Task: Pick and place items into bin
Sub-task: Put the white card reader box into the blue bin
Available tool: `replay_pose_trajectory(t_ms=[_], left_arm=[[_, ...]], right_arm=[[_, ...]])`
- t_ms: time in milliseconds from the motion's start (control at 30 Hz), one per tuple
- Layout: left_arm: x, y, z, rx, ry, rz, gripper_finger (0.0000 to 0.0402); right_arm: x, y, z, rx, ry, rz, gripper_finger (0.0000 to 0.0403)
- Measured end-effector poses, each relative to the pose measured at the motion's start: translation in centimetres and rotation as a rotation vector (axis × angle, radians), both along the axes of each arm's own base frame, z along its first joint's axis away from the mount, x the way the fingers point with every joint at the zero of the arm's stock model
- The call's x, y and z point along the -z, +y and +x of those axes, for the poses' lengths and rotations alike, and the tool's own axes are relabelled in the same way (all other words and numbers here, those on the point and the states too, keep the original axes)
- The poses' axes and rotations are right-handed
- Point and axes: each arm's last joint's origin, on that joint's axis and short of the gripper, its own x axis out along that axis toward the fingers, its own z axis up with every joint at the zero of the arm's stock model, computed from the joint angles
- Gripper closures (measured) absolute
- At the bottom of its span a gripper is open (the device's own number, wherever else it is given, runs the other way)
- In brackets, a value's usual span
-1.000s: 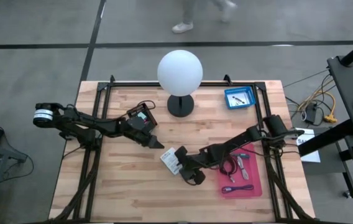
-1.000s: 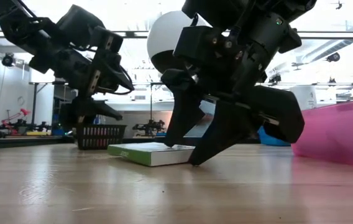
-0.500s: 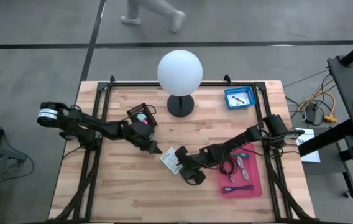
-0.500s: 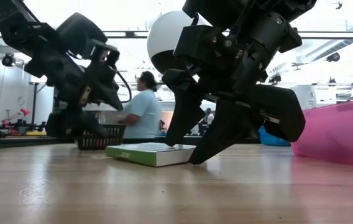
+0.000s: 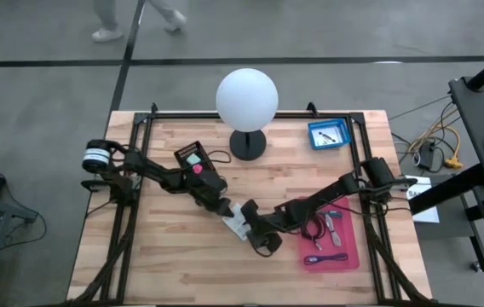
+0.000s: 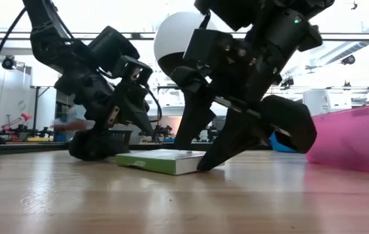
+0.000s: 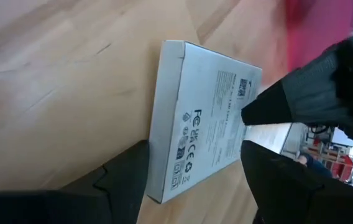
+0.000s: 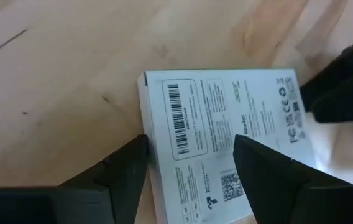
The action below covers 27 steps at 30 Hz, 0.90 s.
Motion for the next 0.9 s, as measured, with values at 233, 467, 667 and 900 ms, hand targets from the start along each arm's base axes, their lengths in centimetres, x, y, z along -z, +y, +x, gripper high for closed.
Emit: replay_pose_trajectory(t_ms=[233, 467, 667, 900], left_arm=[[-0.4, -0.1, 0.1, 0.039, -0.028, 0.001, 0.0164], [-1.0, -0.1, 0.0, 0.054, -0.049, -0.001, 0.0164], [-1.0, -0.1, -0.1, 0.063, -0.053, 0.004, 0.0164], [-1.3, -0.2, 0.2, 0.088, -0.067, -0.003, 0.0164]], right_arm=[[-0.1, 0.0, 0.1, -0.003, -0.015, -0.071, 0.0204], [-2.6, 0.3, 1.1, 0.008, -0.096, -0.037, 0.0247], [-5.4, 0.2, 1.4, 0.032, -0.189, -0.032, 0.0272], [-5.5, 0.0, 1.5, -0.005, -0.185, -0.064, 0.0274]])
